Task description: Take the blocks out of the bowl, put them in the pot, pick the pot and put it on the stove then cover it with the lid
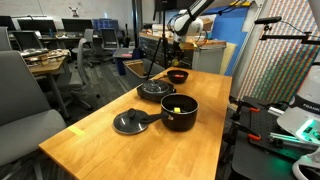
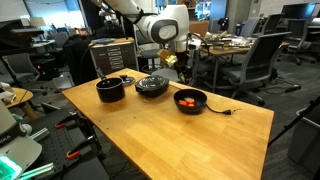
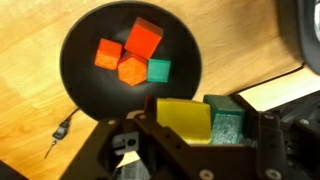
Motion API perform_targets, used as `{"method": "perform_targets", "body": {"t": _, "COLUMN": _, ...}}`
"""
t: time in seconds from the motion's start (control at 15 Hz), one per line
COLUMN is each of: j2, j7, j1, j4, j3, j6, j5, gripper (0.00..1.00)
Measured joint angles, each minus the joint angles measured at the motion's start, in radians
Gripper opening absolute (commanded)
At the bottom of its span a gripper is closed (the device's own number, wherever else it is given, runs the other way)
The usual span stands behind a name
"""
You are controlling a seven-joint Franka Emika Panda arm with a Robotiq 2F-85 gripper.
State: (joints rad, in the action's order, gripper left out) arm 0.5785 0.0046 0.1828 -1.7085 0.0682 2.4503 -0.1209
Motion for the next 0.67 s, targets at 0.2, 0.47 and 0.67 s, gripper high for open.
{"method": "perform_targets", "body": {"t": 0.2, "j2": -0.125, "j7": -0.091, "j1": -0.027, "j4": -0.153, "j3": -0.062, "j6": 0.031, "j5": 0.000, "gripper": 0.49}}
{"method": "perform_targets", "body": {"t": 0.47, "j2": -0.267, "j7": -0.202, "j1": -0.072, "j4": -0.362, "j3": -0.162, "j6": 0.075, "j5": -0.020, "gripper": 0.49}}
{"method": "perform_targets", "body": {"t": 0.67, "j2": -0.352, "j7": -0.261, "j1": -0.121, "j4": -0.501, "j3": -0.238, "j6": 0.090, "j5": -0.073, "gripper": 0.49}}
